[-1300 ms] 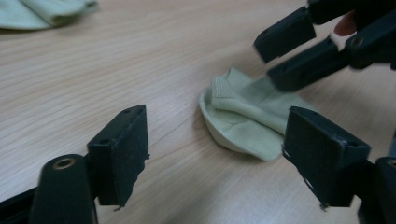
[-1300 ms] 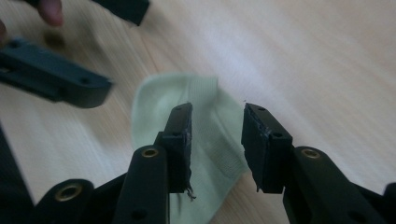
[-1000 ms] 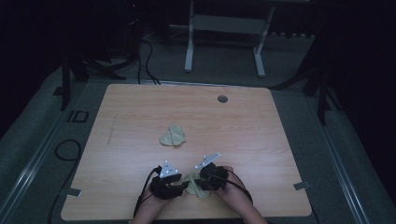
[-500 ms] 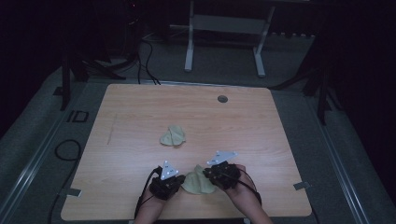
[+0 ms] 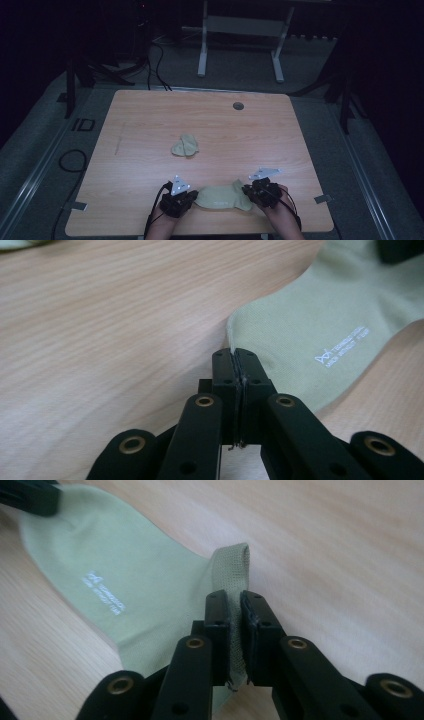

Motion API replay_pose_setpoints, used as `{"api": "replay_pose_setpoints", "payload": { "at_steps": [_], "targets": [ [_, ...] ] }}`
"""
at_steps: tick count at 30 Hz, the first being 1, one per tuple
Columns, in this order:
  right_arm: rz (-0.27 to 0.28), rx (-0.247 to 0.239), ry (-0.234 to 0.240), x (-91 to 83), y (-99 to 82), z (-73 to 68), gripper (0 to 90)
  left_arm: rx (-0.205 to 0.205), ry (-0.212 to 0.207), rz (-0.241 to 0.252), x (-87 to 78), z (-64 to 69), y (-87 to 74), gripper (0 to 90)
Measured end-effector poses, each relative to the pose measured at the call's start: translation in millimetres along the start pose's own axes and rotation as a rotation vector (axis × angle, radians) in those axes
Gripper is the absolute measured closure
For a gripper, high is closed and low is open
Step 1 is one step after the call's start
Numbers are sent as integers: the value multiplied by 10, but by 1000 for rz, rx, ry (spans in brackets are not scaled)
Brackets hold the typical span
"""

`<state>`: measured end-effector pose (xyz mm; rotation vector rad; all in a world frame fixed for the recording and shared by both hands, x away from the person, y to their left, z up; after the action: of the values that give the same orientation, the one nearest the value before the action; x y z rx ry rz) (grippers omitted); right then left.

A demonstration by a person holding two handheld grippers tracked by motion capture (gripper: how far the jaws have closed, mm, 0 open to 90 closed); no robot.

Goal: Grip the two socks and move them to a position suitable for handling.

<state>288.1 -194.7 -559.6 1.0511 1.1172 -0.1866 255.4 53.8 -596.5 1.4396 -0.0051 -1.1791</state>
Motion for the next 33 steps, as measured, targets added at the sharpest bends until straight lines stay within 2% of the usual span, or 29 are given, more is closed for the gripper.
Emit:
{"api": "replay_pose_setpoints", "payload": {
  "at_steps": [3, 6, 9, 10, 14, 17, 20, 26, 28, 29, 33],
  "targets": [
    [-19, 21, 10, 61, -89, 36, 775, -1, 0, -7, 10, 23, -32, 879],
    [-31, 21, -7, 86, -144, 51, 710, 3, 6, -10, -3, 43, -47, 871],
    [-45, 8, -20, 100, -182, 67, 672, 12, -2, -13, -15, 65, -53, 773],
    [-48, 8, -23, 98, -186, 71, 664, 16, -5, -9, -20, 70, -53, 716],
    [-30, 11, -21, 46, -147, 81, 603, 21, -13, 10, -67, 67, -29, 576],
    [-2, 8, -17, 1, -59, 86, 565, 28, -8, 27, -123, 50, 4, 483],
    [13, 3, -9, 5, 50, 106, 539, 16, -6, 48, -190, -14, 22, 445],
    [32, -34, -10, 49, 340, 78, 543, -4, -3, 69, -328, -201, 19, 444],
    [34, -38, -7, 63, 390, 69, 541, 2, 3, 80, -363, -248, 15, 443],
    [41, -47, 1, 91, 493, 46, 544, 3, 0, 81, -379, -268, 11, 444],
    [44, -70, 15, 153, 697, -30, 531, 12, -30, 114, -456, -319, 29, 426]
  ]
}}
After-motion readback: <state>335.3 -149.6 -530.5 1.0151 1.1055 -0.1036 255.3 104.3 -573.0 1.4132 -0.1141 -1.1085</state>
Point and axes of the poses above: each handheld gripper's, and its own axes: x roughly forward along the jaws, y roughly out of its top, z roughly to its right, the point moved 4 cm from there along x, roughly forward along the jaws, and after that the axes turned 4 degrees about -y, right-handed, at the moved point
